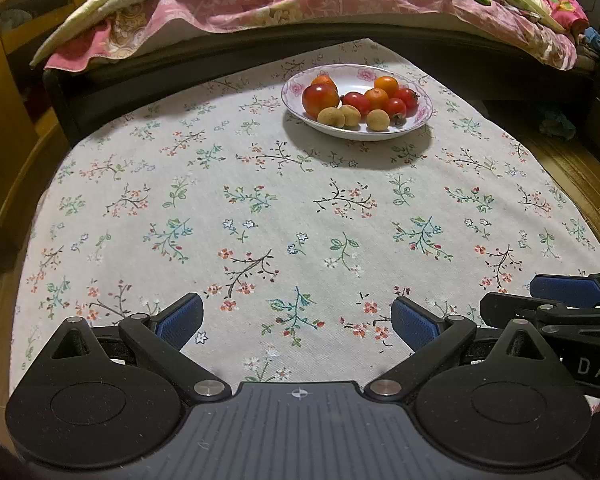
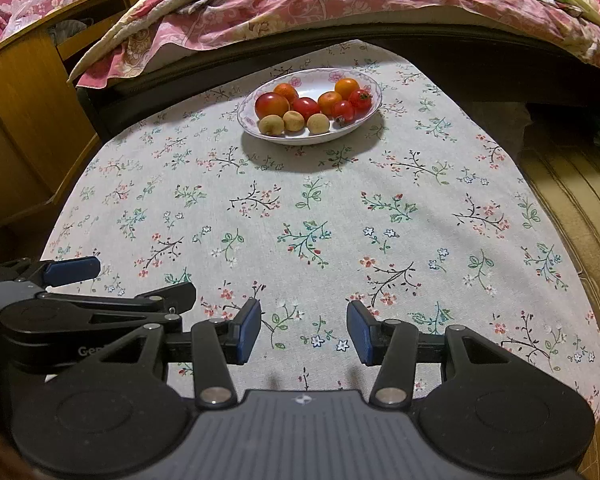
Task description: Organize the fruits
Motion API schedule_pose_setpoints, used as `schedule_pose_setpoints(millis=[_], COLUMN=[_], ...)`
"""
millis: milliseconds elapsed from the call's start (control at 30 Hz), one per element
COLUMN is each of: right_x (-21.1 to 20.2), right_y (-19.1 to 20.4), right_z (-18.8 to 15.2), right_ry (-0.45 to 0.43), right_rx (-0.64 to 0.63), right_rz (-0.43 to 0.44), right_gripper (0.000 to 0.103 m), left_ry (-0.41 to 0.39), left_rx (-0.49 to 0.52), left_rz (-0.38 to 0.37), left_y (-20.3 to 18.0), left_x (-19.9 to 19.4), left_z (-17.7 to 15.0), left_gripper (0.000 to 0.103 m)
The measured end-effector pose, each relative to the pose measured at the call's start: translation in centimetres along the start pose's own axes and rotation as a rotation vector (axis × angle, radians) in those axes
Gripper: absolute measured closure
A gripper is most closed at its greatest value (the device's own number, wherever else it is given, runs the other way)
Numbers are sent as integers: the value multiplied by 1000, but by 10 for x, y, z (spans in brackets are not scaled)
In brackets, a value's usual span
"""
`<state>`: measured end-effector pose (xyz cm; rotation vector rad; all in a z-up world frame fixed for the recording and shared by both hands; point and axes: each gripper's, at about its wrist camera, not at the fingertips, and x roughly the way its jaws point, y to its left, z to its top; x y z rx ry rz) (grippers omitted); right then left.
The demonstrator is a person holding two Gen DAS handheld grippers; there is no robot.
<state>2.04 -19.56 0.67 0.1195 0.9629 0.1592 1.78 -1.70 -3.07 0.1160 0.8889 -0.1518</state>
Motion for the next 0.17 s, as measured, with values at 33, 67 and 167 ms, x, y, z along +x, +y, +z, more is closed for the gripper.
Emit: schedule_pose_setpoints(millis=[33, 67, 167], right_x=[0, 0, 0], right_y=[0, 0, 0], right_z=[0, 0, 0], right_ry=[0, 0, 0], right_rx=[0, 0, 1], right_rz=[0, 0, 0], right_gripper=[53, 53, 53], left_ry=[-1, -1, -2], left_rx=[1, 1, 2], left_rz=[1, 1, 2], left_y=[0, 0, 0], left_x=[0, 0, 0], left_z=[0, 0, 0], left_gripper=[1, 1, 1])
